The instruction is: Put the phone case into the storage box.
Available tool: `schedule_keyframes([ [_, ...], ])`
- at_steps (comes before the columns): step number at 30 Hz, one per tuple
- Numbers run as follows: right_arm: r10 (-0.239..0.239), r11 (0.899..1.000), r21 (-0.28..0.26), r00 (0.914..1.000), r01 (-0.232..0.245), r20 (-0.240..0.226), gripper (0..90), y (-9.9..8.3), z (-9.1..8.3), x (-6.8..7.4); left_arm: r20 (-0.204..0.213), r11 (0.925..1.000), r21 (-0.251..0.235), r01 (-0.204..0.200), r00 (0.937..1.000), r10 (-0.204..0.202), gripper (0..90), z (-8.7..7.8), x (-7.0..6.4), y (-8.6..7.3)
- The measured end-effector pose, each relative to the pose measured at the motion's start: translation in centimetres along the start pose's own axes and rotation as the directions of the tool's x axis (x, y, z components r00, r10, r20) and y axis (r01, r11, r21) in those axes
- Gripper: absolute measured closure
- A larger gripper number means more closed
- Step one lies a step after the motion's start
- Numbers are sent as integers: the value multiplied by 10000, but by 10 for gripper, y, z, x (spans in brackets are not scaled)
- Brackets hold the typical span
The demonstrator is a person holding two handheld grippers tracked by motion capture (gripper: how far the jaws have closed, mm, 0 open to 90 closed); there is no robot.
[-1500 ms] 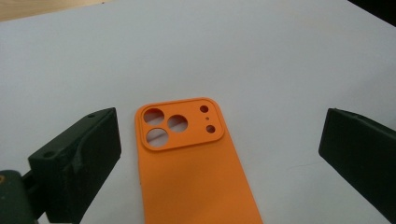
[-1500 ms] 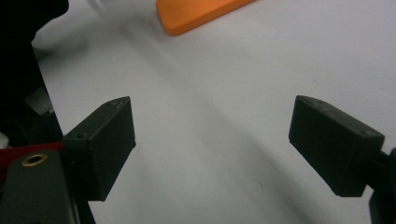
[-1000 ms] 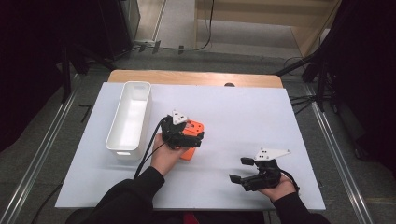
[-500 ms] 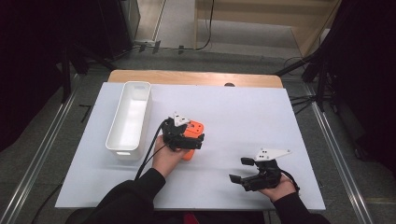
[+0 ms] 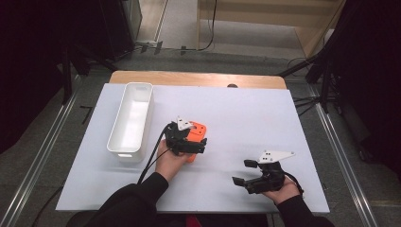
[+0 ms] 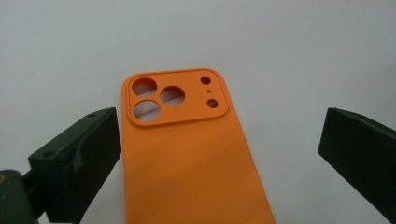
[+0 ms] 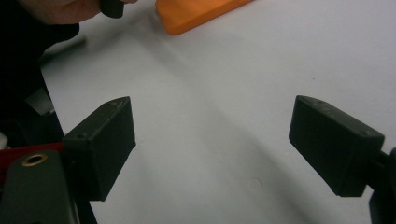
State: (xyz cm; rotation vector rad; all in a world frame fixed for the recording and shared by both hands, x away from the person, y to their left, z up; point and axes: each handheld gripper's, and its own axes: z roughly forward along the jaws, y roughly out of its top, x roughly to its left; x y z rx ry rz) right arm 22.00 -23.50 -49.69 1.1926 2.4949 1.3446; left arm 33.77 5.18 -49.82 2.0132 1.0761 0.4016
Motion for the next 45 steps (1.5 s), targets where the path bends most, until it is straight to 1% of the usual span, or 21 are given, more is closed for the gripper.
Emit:
schedule_keyframes([
  [4, -9, 10000, 1, 10000, 9, -4, 133, 0, 0, 0, -64, 10000, 51, 54, 10000, -53, 0, 2, 0, -3],
  [15, -11, 10000, -2, 10000, 11, -5, 133, 0, 0, 0, -147, 9996, 293, 5, 9999, -1, 0, 7, -1, -7],
  [22, -10, 10000, -18, 10000, 10, -6, 133, 0, 0, 0, -137, 9989, 440, 135, 9998, -129, 0, 9, 0, -10],
  [27, 9, 10000, -20, 10000, -9, -5, 133, 0, 0, 0, -207, 9991, 379, 172, 9997, -164, 0, 10, 1, -12],
  [30, 1, 10000, -21, 10000, -1, -7, 134, 0, 0, 0, -345, 9994, 345, 105, 9994, -93, 0, 10, -1, -14],
  [31, -4, 10000, -21, 10000, 4, 11, 133, 0, 0, 0, -392, 9992, 402, 18, 9992, -2, 0, 9, -1, -14],
  [33, -16, 10000, -19, 10000, 17, 10, 133, 0, -1, 0, -465, 9991, 423, 33, 9989, -13, 0, 11, -2, -16],
  [36, -20, 10000, -22, 10000, 20, 11, 133, 0, -1, -1, -639, 9984, 559, -63, 9979, 99, 0, 13, -3, -18],
  [39, -21, 10000, -23, 10000, 21, 5, 133, 0, -1, 0, -640, 9983, 577, -44, 9979, 81, 0, 13, -3, -18],
  [41, -36, 10000, -16, 10000, 36, 9, 133, 0, -1, -1, -722, 9981, 615, -19, 9974, 63, 0, 13, -3, -18],
  [42, -29, 10000, -11, 10000, 29, 18, 133, -1, -1, -1, -833, 9976, 693, 51, 9965, 7, 0, 14, -2, -18],
  [44, -36, 10000, -12, 10000, 36, 19, 133, -1, -1, -1, -885, 9974, 712, 87, 9961, -24, 4, 14, -2, -18],
  [45, -34, 10000, -8, 10000, 34, 21, 133, -1, -1, -1, -898, 9972, 737, 133, 9959, -67, 41, 14, -2, -18],
])
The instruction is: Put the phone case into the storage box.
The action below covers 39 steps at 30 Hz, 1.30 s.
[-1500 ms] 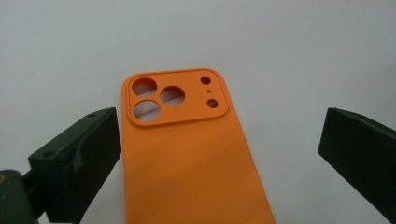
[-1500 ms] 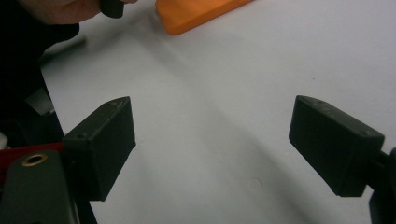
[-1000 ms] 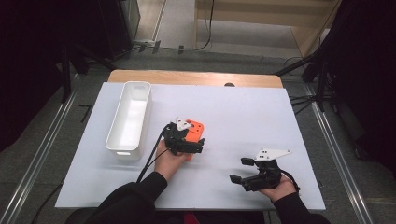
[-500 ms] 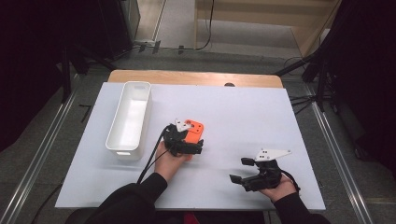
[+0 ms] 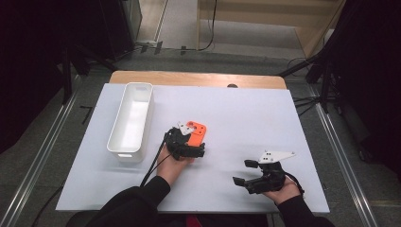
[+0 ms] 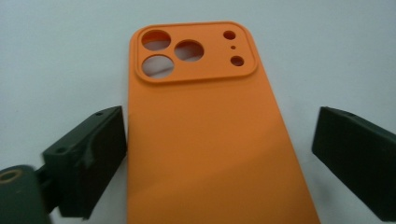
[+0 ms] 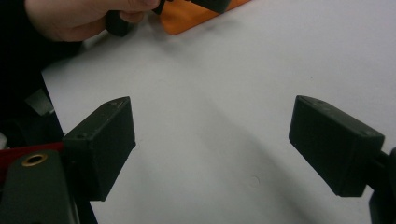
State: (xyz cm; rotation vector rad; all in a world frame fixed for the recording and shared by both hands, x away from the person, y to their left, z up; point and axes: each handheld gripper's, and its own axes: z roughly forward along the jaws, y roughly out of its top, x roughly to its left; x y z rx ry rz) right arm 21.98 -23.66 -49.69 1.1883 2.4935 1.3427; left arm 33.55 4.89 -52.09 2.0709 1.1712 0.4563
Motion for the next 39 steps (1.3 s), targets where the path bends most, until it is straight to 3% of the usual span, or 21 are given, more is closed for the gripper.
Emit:
schedule_keyframes([
  [3, 9, 10000, 20, 10000, -9, 29, 133, 0, 0, 0, 5, 9999, 24, 107, 9999, -107, 72, 0, 1, 0],
  [8, 34, 10000, 51, 10000, -34, 31, 133, 0, 0, 0, -278, 9994, 136, -323, 9991, 326, 111, 0, -2, -1],
  [13, 63, 10000, 57, 10000, -63, 40, 133, 0, 0, 0, -434, 9989, 190, -426, 9981, 434, 120, 0, -3, -1],
  [39, 30, 9999, 130, 10000, -30, 19, 133, 0, 1, 0, -469, 9989, 285, -369, 9982, 382, 139, -1, -3, 0],
])
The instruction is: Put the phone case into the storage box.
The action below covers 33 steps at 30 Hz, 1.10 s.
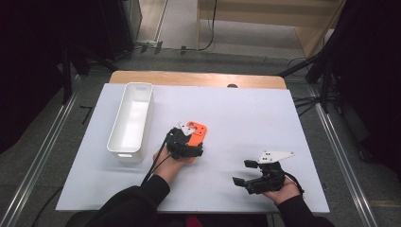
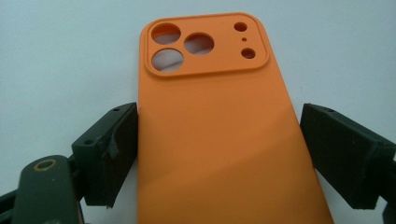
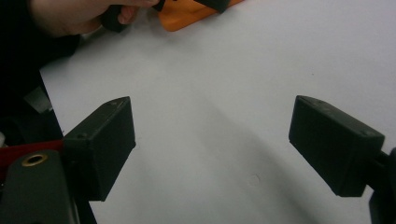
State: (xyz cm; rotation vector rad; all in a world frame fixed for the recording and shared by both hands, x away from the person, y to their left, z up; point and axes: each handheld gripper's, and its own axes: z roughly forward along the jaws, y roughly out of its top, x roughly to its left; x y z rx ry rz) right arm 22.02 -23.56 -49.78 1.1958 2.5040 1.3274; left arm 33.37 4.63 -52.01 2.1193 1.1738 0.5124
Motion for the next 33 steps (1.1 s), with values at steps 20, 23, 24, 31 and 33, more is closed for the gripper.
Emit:
schedule_keyframes([
  [20, 1, 10000, -8, 10000, -1, -30, 133, 0, 1, -1, 1014, 9973, -270, 676, 9928, -645, 145, -11, 7, 7],
  [23, 15, 10000, -6, 10000, -15, -38, 133, 0, 1, -1, 1230, 9969, -363, 705, 9902, -655, 146, -16, 6, 11],
  [24, 22, 10000, -10, 10000, -22, -46, 134, 0, 1, -1, 1309, 9964, -409, 739, 9891, -680, 146, -17, 6, 12],
  [31, 102, 9999, 3, 9999, -102, -35, 133, 0, 1, -1, 1817, 9919, -587, 1123, 9782, -1000, 145, -26, 8, 17],
  [33, 80, 10000, -14, 10000, -80, -28, 133, 0, 1, -1, 1930, 9912, -580, 1192, 9755, -1060, 145, -27, 9, 17],
])
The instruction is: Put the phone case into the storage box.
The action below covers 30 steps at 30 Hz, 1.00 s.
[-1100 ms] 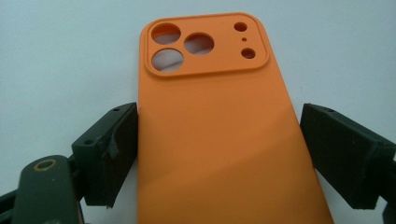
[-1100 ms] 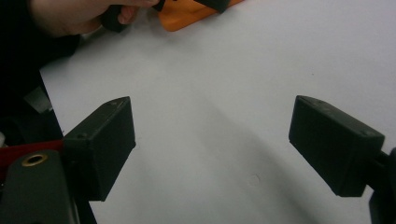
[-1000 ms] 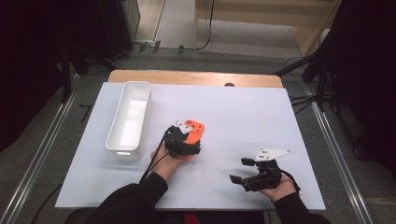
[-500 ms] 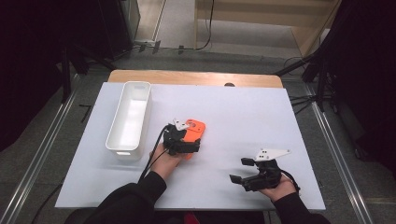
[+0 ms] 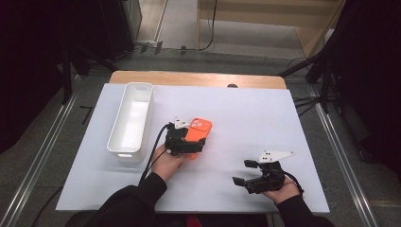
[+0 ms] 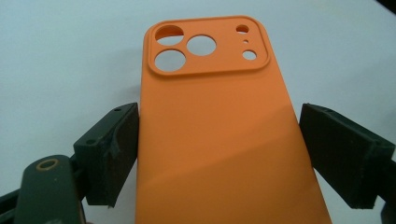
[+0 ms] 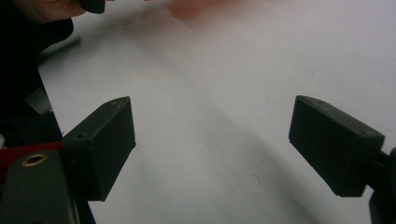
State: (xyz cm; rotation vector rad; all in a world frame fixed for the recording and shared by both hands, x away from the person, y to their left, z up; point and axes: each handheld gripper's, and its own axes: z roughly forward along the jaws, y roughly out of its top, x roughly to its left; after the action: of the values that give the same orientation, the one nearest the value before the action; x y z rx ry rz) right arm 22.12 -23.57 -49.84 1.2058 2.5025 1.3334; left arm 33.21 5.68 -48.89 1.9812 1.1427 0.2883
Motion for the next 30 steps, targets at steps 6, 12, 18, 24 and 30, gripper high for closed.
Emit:
schedule_keyframes([
  [6, 32, 10000, -5, 10000, -32, 10, 134, 0, 0, 0, 687, 9992, -143, 381, 9969, -371, 145, -6, 0, 3],
  [12, 80, 10000, -30, 10000, -80, -21, 134, 1, -1, -1, 1157, 9978, -164, 648, 9913, -624, 146, -10, 0, 4],
  [18, 223, 9997, -43, 9997, -223, 45, 134, 1, -2, -2, 1653, 9957, -201, 901, 9825, -855, 146, -14, 0, 5],
  [24, 228, 9997, -50, 9997, -228, 83, 134, 1, -3, -3, 1755, 9955, -239, 914, 9807, -859, 146, -15, 0, 5],
  [30, 306, 9995, -125, 9995, -305, 98, 134, 3, -3, -4, 1935, 9945, -306, 1000, 9768, -922, 146, -17, 0, 6],
])
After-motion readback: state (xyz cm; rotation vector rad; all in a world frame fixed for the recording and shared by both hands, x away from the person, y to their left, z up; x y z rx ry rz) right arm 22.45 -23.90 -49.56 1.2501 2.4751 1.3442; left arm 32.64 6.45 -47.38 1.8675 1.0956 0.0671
